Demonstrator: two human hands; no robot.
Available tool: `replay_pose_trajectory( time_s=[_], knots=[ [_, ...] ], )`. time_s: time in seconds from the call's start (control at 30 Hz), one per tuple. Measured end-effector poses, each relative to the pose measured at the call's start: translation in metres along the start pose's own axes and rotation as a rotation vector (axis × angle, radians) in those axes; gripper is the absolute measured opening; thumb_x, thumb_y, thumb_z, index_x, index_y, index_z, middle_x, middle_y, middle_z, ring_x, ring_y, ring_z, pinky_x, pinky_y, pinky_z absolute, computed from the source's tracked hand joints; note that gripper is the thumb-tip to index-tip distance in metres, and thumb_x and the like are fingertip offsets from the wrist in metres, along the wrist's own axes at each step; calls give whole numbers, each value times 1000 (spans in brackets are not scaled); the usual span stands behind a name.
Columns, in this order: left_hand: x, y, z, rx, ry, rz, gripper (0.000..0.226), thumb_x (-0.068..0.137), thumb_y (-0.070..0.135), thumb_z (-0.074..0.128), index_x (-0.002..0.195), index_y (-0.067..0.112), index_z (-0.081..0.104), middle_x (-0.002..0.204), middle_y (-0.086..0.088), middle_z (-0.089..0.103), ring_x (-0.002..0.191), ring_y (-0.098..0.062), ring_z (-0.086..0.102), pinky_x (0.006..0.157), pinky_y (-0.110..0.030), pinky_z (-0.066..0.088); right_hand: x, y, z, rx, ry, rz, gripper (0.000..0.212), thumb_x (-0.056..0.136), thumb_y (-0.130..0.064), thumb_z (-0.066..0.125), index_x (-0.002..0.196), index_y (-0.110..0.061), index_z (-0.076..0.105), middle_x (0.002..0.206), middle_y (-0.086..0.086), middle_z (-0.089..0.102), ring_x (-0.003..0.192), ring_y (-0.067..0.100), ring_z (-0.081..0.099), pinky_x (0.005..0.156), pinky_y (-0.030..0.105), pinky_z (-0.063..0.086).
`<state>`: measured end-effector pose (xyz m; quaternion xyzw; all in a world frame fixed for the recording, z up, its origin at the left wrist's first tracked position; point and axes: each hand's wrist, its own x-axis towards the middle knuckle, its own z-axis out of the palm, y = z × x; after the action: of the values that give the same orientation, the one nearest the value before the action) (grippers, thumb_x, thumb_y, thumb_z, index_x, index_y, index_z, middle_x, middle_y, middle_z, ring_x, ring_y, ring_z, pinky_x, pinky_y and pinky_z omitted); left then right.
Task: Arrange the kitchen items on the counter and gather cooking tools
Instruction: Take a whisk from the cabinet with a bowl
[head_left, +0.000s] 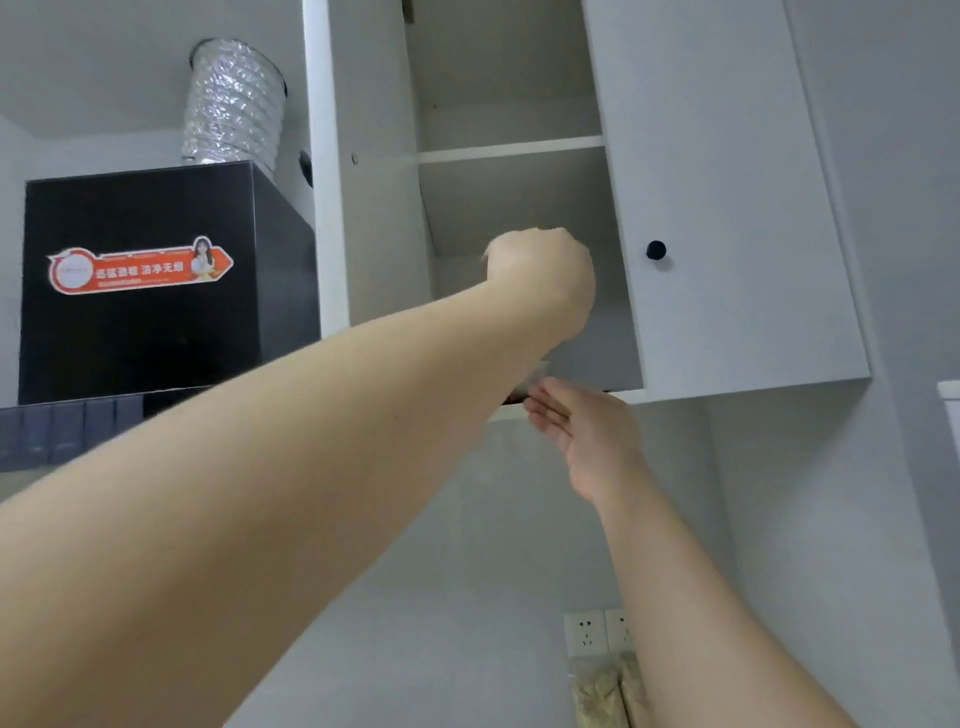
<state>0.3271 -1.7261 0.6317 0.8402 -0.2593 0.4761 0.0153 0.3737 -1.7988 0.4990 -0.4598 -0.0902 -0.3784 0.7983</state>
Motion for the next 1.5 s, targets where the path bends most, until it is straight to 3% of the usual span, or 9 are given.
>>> replay_pose_trajectory(
  time_s=[0.1, 0.2, 0.4, 0.6, 0.73, 0.87, 1.0, 1.2, 1.5],
  knots=[
    [6, 18, 27, -265, -169, -48, 24, 88, 0, 45, 65, 9, 43, 74, -3, 50, 65, -23, 49, 60, -29, 41, 19, 2, -39, -203, 276, -148, 12, 87, -12, 65, 85, -3, 73, 79, 3, 66, 81, 16, 61, 86, 35, 55],
    [30, 38, 63, -700, -276, -146, 34, 97, 9, 43, 64, 14, 40, 70, 0, 44, 74, -26, 49, 69, -31, 41, 23, -11, -68, -578, 433, -311, 32, 95, -16, 54, 124, -11, 69, 119, 2, 71, 108, 16, 63, 91, 22, 44],
    [46, 84, 115, -1229, -380, -307, 33, 99, 16, 49, 68, 14, 42, 68, -3, 42, 68, -23, 43, 55, -27, 34, 34, -22, -108, -810, 493, -386, 44, 103, -15, 41, 147, -17, 48, 145, 1, 54, 133, 19, 50, 92, 16, 35],
    [51, 92, 131, -1445, -368, -387, 8, 97, 14, 54, 90, 9, 55, 90, -8, 55, 84, -24, 51, 72, -30, 41, 38, -17, -115, -915, 457, -415, 44, 104, -15, 43, 147, -13, 46, 151, 2, 48, 140, 17, 43, 106, 18, 30],
    [53, 87, 143, -1523, -431, -348, 32, 97, 21, 57, 123, 2, 60, 106, -8, 63, 98, -26, 61, 97, -35, 49, 34, -13, -126, -976, 487, -397, 44, 104, -16, 42, 148, -13, 45, 151, -1, 48, 139, 15, 44, 101, 14, 31],
    [51, 84, 143, -1671, -418, -369, 24, 91, 18, 60, 113, 8, 61, 94, -6, 61, 82, -23, 57, 89, -32, 48, 31, -13, -131, -1024, 560, -447, 46, 102, -16, 44, 149, -13, 44, 146, 1, 53, 127, 22, 56, 105, 23, 40],
    [41, 86, 137, -1901, -379, -386, 8, 80, 14, 60, 87, 10, 59, 74, -7, 53, 53, -20, 42, 63, -30, 46, 30, -19, -135, -1026, 691, -509, 53, 97, -16, 50, 150, -18, 44, 106, 4, 69, 75, 14, 62, 82, 26, 48],
    [24, 105, 100, -2023, -392, -176, 17, 82, 8, 62, 97, 0, 66, 86, -18, 72, 65, -27, 62, 69, -33, 61, 40, -36, -152, -971, 826, -611, 50, 100, -21, 54, 149, -16, 44, 148, 0, 51, 135, 17, 47, 105, 17, 33],
    [27, 152, 59, -1906, -628, 469, 26, 97, 21, 57, 116, 7, 66, 109, -8, 75, 96, -22, 74, 89, -33, 58, 66, -77, -192, -640, 1058, -957, 25, 103, -36, 49, 103, -17, 66, 87, -12, 65, 84, 5, 58, 74, 12, 39]
  ],
)
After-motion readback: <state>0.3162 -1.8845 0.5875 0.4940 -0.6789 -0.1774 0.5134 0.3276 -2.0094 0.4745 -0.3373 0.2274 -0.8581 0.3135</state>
